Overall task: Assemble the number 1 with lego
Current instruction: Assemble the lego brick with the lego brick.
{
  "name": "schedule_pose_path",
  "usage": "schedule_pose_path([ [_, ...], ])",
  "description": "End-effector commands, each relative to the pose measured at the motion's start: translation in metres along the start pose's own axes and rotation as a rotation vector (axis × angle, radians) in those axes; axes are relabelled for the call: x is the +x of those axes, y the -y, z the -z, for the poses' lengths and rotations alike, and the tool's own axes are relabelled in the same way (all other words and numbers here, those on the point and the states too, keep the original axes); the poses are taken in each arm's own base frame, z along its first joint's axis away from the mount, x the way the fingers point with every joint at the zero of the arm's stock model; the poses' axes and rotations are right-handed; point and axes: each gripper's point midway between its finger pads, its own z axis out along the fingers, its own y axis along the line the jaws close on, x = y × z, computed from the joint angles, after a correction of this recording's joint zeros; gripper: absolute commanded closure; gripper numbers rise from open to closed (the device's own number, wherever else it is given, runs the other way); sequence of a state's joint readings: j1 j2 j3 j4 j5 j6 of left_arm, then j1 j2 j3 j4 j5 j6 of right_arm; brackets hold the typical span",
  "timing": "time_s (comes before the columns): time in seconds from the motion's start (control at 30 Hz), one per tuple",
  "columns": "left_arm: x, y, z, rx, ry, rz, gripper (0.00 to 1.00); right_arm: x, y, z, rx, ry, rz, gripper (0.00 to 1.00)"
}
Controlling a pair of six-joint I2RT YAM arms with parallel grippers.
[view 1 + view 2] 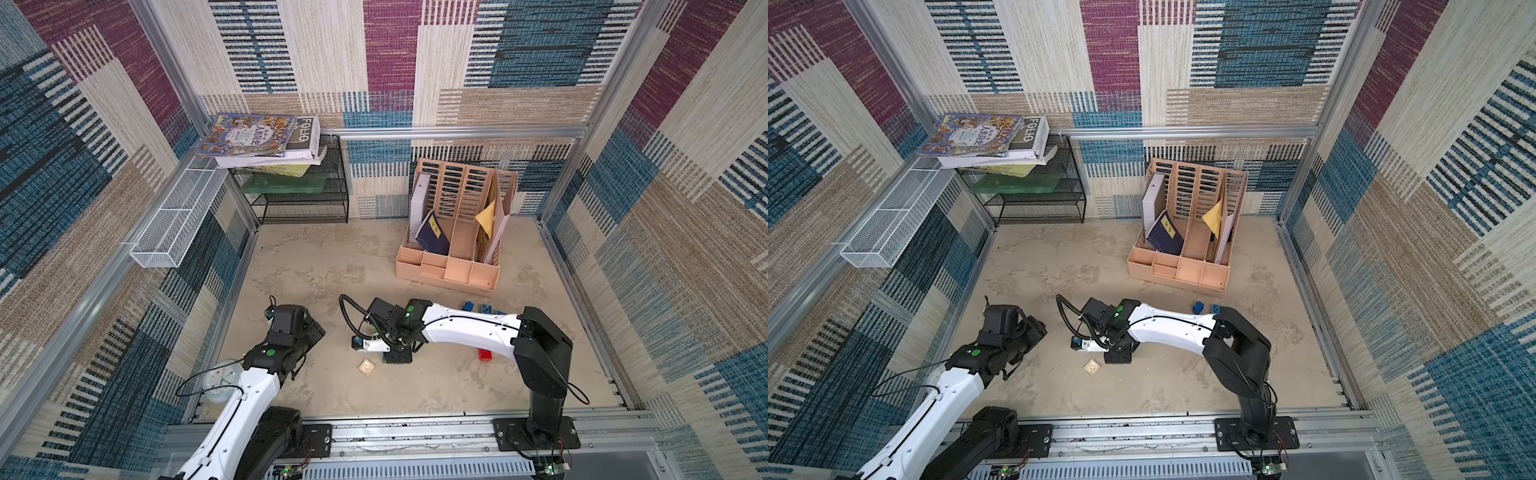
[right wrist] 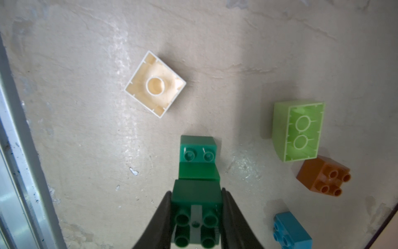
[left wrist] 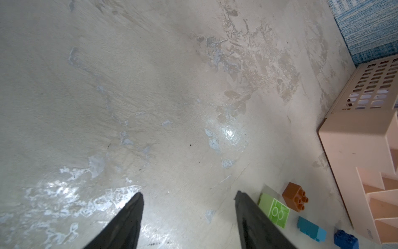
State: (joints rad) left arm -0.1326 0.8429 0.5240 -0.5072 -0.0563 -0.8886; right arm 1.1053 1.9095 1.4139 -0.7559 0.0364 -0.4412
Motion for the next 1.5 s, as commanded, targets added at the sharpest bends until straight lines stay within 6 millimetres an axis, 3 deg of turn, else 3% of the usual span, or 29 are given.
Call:
schedule_pose_path([
  [0.0,0.0,-0.001,0.0,-0.003,0.0,-0.007,0.29,0.019,-0.012,-0.017,-0.051,-0.076,-0.002,0.79],
  [0.57,-0.003,-0.004,0.001,-0.007,0.003,-0.001,0.29,0.04,-0.028,-0.043,-0.132,-0.166,-0.009,0.83],
  [0.83,-0.004,-0.004,0.001,-0.01,0.006,0.0,0.29,0.028,-0.02,-0.033,-0.112,-0.123,-0.032,0.82],
  [0.97,-0.004,-0.005,0.002,-0.012,0.006,0.001,0.29,0.016,-0.006,-0.02,-0.096,-0.052,-0.086,0.83],
  [1.1,-0.005,-0.006,0.002,-0.015,0.008,0.003,0.29,0.016,0.003,-0.014,-0.079,-0.025,-0.094,0.84],
  [1.47,-0.006,-0.008,0.003,-0.019,0.012,0.006,0.29,0.036,-0.012,-0.038,-0.089,-0.098,-0.037,0.86],
])
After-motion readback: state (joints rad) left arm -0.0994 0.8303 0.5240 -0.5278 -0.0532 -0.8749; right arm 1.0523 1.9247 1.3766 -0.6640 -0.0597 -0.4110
